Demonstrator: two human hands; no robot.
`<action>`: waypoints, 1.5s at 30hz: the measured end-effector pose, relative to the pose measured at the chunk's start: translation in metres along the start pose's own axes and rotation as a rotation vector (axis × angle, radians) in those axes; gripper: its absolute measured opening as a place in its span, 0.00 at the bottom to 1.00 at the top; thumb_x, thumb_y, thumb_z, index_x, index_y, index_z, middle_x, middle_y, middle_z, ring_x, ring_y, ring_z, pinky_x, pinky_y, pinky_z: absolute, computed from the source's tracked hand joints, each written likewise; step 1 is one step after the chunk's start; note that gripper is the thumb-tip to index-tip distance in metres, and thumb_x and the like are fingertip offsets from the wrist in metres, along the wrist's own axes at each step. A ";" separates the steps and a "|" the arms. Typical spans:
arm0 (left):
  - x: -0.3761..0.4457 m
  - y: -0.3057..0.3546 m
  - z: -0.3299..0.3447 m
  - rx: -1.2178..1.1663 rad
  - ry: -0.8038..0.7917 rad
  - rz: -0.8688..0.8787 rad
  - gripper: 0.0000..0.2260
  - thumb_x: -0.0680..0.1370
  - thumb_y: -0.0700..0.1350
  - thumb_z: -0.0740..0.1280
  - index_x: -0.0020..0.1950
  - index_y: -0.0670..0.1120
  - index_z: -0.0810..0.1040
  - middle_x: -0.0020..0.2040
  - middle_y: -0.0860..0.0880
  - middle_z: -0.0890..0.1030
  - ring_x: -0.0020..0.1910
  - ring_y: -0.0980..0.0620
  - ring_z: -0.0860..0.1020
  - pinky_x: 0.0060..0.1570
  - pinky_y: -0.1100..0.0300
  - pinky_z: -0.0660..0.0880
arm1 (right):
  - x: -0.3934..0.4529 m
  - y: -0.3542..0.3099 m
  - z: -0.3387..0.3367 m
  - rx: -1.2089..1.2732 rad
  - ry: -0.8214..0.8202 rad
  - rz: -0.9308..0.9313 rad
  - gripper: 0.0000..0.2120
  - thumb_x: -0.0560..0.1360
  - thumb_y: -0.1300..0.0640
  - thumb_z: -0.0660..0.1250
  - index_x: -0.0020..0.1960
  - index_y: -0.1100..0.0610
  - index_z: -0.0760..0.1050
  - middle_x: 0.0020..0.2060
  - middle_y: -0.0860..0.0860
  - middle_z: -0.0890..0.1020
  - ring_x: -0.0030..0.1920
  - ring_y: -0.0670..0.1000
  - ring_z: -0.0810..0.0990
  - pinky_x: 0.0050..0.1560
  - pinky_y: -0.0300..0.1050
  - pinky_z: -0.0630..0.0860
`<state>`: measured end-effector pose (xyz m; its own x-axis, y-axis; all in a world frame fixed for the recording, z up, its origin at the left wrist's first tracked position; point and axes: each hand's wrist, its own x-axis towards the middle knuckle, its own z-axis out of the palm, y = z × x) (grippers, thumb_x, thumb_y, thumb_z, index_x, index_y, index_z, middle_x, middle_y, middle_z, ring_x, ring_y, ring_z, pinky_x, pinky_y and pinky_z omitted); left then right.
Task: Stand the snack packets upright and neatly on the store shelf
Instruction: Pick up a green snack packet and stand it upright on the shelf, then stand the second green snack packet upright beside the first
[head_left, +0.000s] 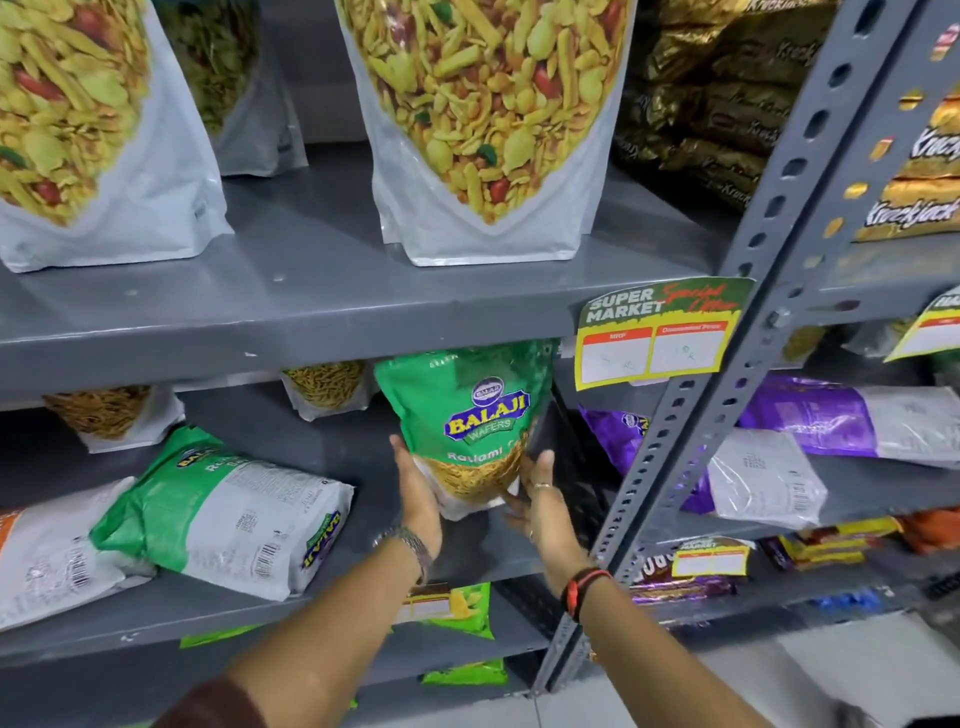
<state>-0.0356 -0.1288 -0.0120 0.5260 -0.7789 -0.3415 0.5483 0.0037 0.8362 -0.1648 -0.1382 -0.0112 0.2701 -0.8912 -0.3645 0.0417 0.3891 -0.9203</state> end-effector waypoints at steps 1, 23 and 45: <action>0.006 0.003 0.002 0.010 -0.016 0.027 0.23 0.80 0.59 0.43 0.58 0.53 0.75 0.58 0.53 0.75 0.40 0.62 0.80 0.32 0.71 0.77 | -0.004 0.002 -0.002 0.010 -0.007 -0.004 0.25 0.77 0.38 0.42 0.65 0.44 0.69 0.59 0.44 0.73 0.61 0.52 0.75 0.62 0.49 0.70; -0.055 0.085 -0.149 0.001 0.590 0.360 0.12 0.80 0.35 0.54 0.45 0.47 0.74 0.51 0.41 0.76 0.47 0.49 0.75 0.52 0.56 0.73 | 0.000 0.009 0.117 -0.649 -0.187 -0.216 0.12 0.77 0.58 0.61 0.57 0.60 0.78 0.55 0.59 0.82 0.55 0.54 0.79 0.54 0.39 0.70; -0.016 0.089 -0.271 0.022 0.287 -0.108 0.07 0.81 0.42 0.56 0.55 0.40 0.67 0.52 0.41 0.77 0.52 0.42 0.77 0.51 0.48 0.76 | 0.050 0.007 0.242 -0.896 -0.049 -0.019 0.07 0.72 0.58 0.67 0.39 0.61 0.79 0.37 0.55 0.79 0.40 0.51 0.75 0.40 0.44 0.69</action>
<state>0.1807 0.0537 -0.0487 0.6294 -0.5650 -0.5335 0.5983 -0.0859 0.7967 0.0823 -0.1236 -0.0018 0.3188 -0.8764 -0.3610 -0.7147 0.0279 -0.6989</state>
